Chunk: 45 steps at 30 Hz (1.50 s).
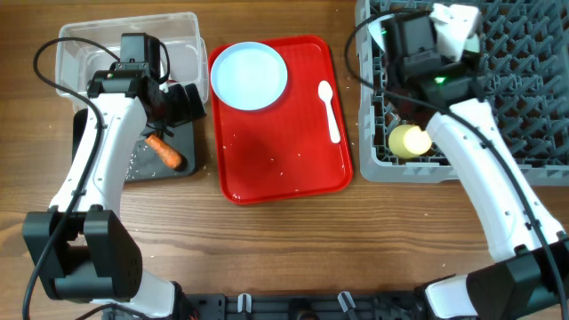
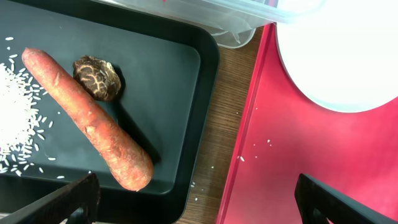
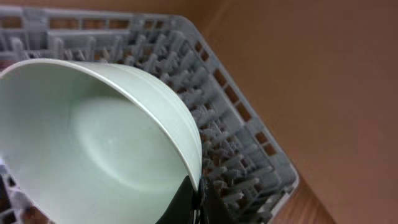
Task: Sort waste into correct bins and load items into the dishwasher rack
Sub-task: 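Reach the right gripper back toward the white plate on the red tray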
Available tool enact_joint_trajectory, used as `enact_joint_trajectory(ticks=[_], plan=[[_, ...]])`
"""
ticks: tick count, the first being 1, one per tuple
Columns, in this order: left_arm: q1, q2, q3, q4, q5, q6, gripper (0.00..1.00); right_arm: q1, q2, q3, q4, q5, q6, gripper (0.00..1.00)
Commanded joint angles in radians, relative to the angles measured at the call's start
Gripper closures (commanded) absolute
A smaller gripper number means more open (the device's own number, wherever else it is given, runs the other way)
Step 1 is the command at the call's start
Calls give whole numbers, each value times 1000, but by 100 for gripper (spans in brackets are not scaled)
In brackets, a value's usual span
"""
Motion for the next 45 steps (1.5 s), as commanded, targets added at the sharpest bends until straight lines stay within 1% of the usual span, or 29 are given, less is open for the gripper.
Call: enact_joint_trajectory(ticks=[1, 2, 5, 8, 11, 13, 23, 26, 28, 33, 39, 42, 45], plan=[[5, -22, 8, 3, -6, -6, 0, -10, 31, 10, -10, -129, -12, 96], [5, -22, 8, 3, -6, -6, 0, -10, 42, 3, -14, -159, -11, 96], [5, -22, 8, 3, -6, -6, 0, -10, 92, -23, -17, -154, -27, 96], [5, -22, 8, 3, -6, -6, 0, -10, 164, -26, -15, -37, -35, 96], [5, -22, 8, 3, -6, -6, 0, -9, 206, -27, -15, -23, -179, 96], [5, -22, 8, 3, -6, -6, 0, 0, 219, -28, -20, -17, -222, 96], [5, -22, 8, 3, -6, -6, 0, 123, 220, -29, -18, -5, -216, 96], [5, -22, 8, 3, -6, -6, 0, 118, 220, -29, 9, 211, -218, 96], [5, -22, 8, 3, -6, -6, 0, 118, 220, -29, 10, 265, -217, 96], [5, -22, 8, 3, -6, -6, 0, 118, 241, -36, 17, 265, -222, 96], [5, -22, 8, 3, -6, -6, 0, 110, 307, -37, 18, 261, -292, 96], [5, -22, 8, 3, -6, -6, 0, 110, 327, -37, 18, 256, -295, 96], [5, -22, 8, 3, -6, -6, 0, 113, 327, -37, 8, 187, -296, 96]])
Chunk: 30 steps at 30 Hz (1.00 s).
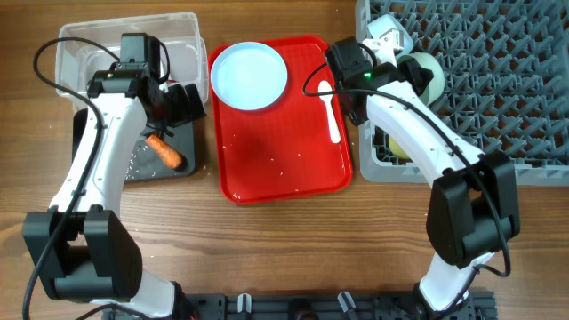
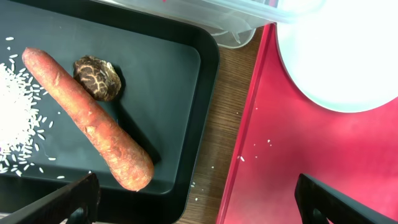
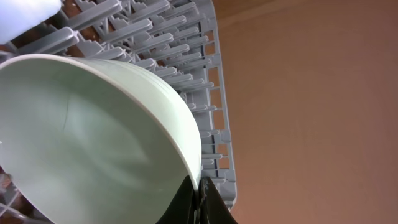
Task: Sort waste into correct bins and load items into the dishwasher rack
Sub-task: 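Reach the right gripper back toward the white plate on the red tray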
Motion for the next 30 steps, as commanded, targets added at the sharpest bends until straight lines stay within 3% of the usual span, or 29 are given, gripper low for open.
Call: enact_joint_trajectory(ticks=[1, 5, 8, 10, 11, 12, 15, 16, 19, 22, 25, 27, 30], plan=[[5, -22, 8, 2, -6, -6, 0, 4, 16, -4, -16, -74, -10, 96], [5, -22, 8, 2, -6, -6, 0, 23, 16, -4, -40, -158, -11, 96], [5, -22, 8, 2, -6, -6, 0, 47, 16, -4, -85, -184, -10, 83], [5, -22, 8, 2, -6, -6, 0, 55, 15, -4, -106, -186, -9, 50], [5, -22, 8, 2, -6, -6, 0, 57, 13, -4, -115, -196, -8, 24], [5, -22, 8, 2, -6, -6, 0, 59, 10, -3, -118, -219, -6, 16], [5, -22, 8, 2, -6, -6, 0, 59, -15, 3, -113, -314, -5, 9], [5, -22, 8, 2, -6, -6, 0, 59, -31, 5, -109, -353, -5, 0], [5, -22, 8, 2, -6, -6, 0, 59, -96, 8, -73, -433, -2, 0], [5, -22, 8, 2, -6, -6, 0, 59, -199, 10, -5, -634, -1, 0], [5, -22, 8, 2, -6, -6, 0, 64, -304, 29, 89, -1299, 18, 0], [5, -22, 8, 2, -6, -6, 0, 64, -330, 29, 283, -1793, 63, 0], [5, -22, 8, 2, -6, -6, 0, 64, -326, 29, 470, -1878, 113, 0]])
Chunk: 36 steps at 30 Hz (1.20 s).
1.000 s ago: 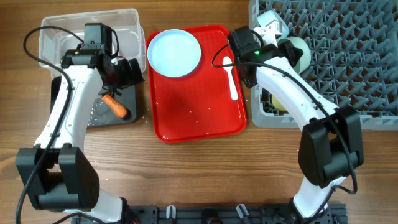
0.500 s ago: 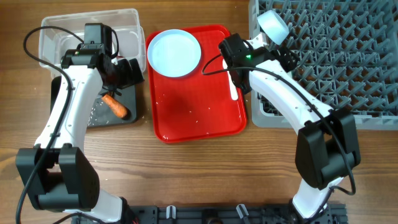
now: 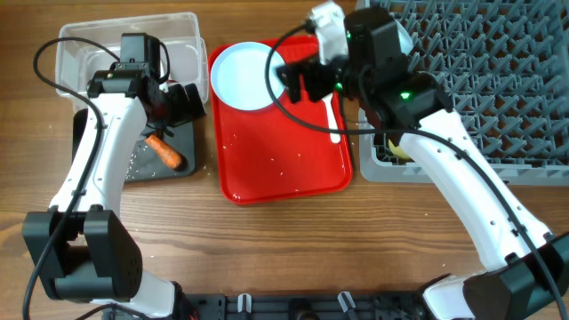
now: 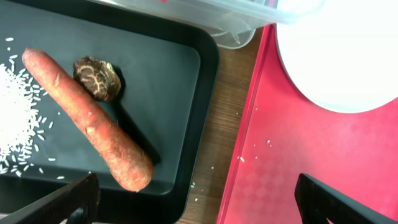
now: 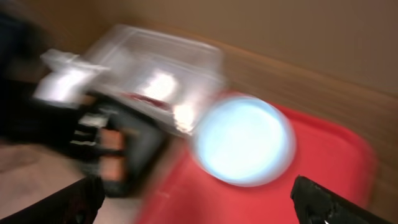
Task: Sort waste into correct bins and load items into the dishwasher rack
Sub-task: 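Reach the right gripper back toward the white plate on the red tray, then grasp the white plate rim with the right gripper and lift it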
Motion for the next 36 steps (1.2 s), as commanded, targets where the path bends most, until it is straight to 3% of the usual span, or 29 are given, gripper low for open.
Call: enact_joint_trajectory(ticks=[1, 4, 7, 12, 17, 21, 22, 23, 26, 33, 36], plan=[[5, -22, 8, 2, -6, -6, 0, 2, -8, 13, 103, -193, 116, 1], [5, -22, 8, 2, -6, -6, 0, 2, -8, 50, 99, -5, 157, 3], [5, -22, 8, 2, -6, -6, 0, 2, 35, 159, -12, 125, 153, 3], [5, -22, 8, 2, -6, -6, 0, 2, 280, 334, -191, 140, 162, 1], [5, -22, 8, 2, -6, -6, 0, 2, 525, 333, -204, 138, 216, 0], [5, -22, 8, 2, -6, -6, 0, 2, 626, 330, -177, 125, 304, 0], [5, -22, 8, 2, -6, -6, 0, 3, 646, 323, -156, 124, 329, 8], [5, -22, 8, 2, -6, -6, 0, 4, 666, 319, -142, 125, 344, 25], [5, -22, 8, 2, -6, -6, 0, 6, 725, 319, -120, 128, 394, 48], [5, -22, 8, 2, -6, -6, 0, 6, 804, 318, -129, 155, 454, 65], [5, -22, 8, 2, -6, -6, 0, 6, 805, 318, -141, 154, 452, 89]])
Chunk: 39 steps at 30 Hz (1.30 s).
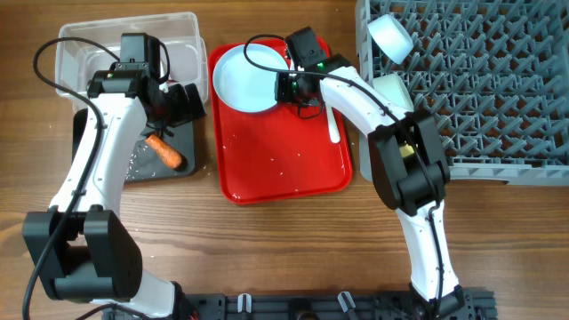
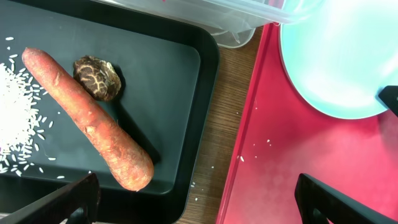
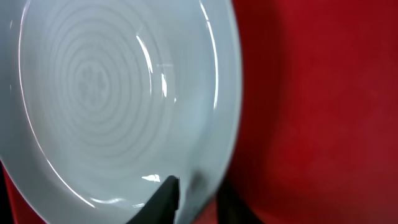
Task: Sort waste into correct bins and load items into the dishwasher rack
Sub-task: 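Grasp the white plate rim with the right gripper and lift it, then stand the white plate upright in the rack with the right gripper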
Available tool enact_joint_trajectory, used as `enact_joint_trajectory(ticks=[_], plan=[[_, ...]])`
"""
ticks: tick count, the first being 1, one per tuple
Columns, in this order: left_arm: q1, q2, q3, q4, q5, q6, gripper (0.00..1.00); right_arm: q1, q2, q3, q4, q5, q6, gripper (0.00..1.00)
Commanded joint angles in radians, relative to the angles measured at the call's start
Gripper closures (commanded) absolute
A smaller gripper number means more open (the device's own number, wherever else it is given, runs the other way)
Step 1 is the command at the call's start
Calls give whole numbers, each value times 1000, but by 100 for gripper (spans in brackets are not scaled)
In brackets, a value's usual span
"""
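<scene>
A white plate [image 1: 245, 78] lies at the back of the red tray [image 1: 267, 164]. My right gripper [image 1: 286, 87] is at the plate's right rim. In the right wrist view the gripper [image 3: 196, 186] is shut on the plate [image 3: 118, 99], one finger [image 3: 166, 194] on top of the rim and the other under it. A white spoon [image 1: 331, 111] lies on the tray's right side. A pale bowl [image 1: 391, 37] sits in the grey dishwasher rack [image 1: 498, 89]. My left gripper [image 2: 199, 208] hangs open over the gap between the black tray [image 2: 168, 81] and the red tray.
The black tray holds a carrot [image 2: 87, 118], a dark mushroom [image 2: 96, 78] and loose rice [image 2: 15, 118]. A clear plastic container [image 1: 89, 44] stands behind it at the back left. The rack fills the right side of the table.
My right gripper was open in the air over the red tray, facing the plate. Now it is down at the plate's right rim and shut on it. The left arm has not moved.
My right gripper held a pale green bowl over the rack, then still held it near the rack's left end. Then the bowl sat in the rack and the gripper was open above the red tray. Now it grips the plate's rim. The left gripper stayed open throughout.
</scene>
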Motion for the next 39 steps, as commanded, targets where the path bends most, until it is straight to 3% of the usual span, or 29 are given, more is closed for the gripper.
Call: enact_joint_trajectory(ticks=[1, 7, 12, 15, 17, 19, 23, 29, 36, 39], plan=[[5, -22, 8, 3, -6, -6, 0, 3, 45, -6, -21, 21, 2, 93], [5, -22, 8, 3, -6, -6, 0, -32, -11, -4, -105, 17, -113, 96], [5, -22, 8, 3, -6, -6, 0, -110, -287, -4, -135, 46, -235, 96], [5, -22, 8, 3, -6, -6, 0, -135, -503, -4, -175, 303, -242, 96], [5, -22, 8, 3, -6, -6, 0, -158, -652, -4, -228, 696, -290, 96], [5, -22, 8, 3, -6, -6, 0, -211, -732, -4, -266, 973, -495, 96], [5, -22, 8, 3, -6, -6, 0, -326, -731, -5, -293, 1061, -685, 96], [5, -22, 8, 3, -6, -6, 0, -503, -706, -5, -297, 1061, -735, 96], [5, -22, 8, 3, -6, -6, 0, -510, -580, -6, -232, 1062, -972, 96], [5, -22, 8, 3, -6, -6, 0, -510, -512, -6, -226, 1062, -993, 96]])
